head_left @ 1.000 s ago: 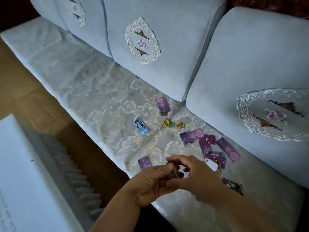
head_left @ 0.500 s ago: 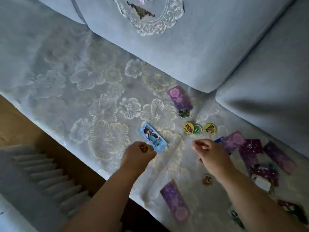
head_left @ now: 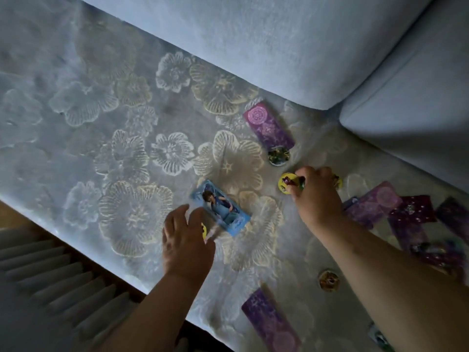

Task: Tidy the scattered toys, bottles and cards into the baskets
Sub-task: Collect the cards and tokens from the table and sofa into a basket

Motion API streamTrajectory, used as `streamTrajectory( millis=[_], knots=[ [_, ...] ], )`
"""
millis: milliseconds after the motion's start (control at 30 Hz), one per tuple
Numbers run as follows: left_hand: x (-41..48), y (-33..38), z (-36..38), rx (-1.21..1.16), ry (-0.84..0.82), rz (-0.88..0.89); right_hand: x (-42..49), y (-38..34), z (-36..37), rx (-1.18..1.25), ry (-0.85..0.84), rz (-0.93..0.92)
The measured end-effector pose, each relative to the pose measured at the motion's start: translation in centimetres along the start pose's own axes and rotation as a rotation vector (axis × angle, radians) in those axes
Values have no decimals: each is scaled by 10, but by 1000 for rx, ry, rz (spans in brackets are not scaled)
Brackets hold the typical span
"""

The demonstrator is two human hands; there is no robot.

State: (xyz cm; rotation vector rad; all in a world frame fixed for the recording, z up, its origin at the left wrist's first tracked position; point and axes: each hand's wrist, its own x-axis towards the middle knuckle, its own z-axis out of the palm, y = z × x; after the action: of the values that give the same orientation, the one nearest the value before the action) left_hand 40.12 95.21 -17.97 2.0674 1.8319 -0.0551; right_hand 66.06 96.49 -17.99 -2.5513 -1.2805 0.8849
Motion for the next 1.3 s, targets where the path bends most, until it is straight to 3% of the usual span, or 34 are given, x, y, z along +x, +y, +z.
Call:
streamTrajectory(
  millis=[133,300,467,567,700,800,900,1000,1067,1167,1300],
  knots=[
    [13,33,-10,-157,161,136,-4,11,-9,210,68,-31],
    [54,109,-9,-370,75,211,3,40,-40,275,145,155],
    [99,170,1,-251,-214,-102,15,52,-39,22,78,129],
    [116,180,10,-257,-197,-217,13,57,-32,14,76,93],
    [121,175,15,-398,-152,-304,5,65,-38,142,103,190],
    [107,166,12,-563,-132,-351,0,49,-40,234,72,94],
    [85,152,9,-605,-78,-352,4,29,-24,22,-68,-65],
    [61,144,7,-655,-71,-327,0,23,-14,-24,-25,-125],
    [41,146,7,-678,-122,-285,-13,33,-23,169,63,-35],
    [12,153,12,-653,-373,-130,-31,71,-52,369,222,189],
    [-31,175,31,-260,-728,217,-55,141,-84,336,255,431]
  ],
)
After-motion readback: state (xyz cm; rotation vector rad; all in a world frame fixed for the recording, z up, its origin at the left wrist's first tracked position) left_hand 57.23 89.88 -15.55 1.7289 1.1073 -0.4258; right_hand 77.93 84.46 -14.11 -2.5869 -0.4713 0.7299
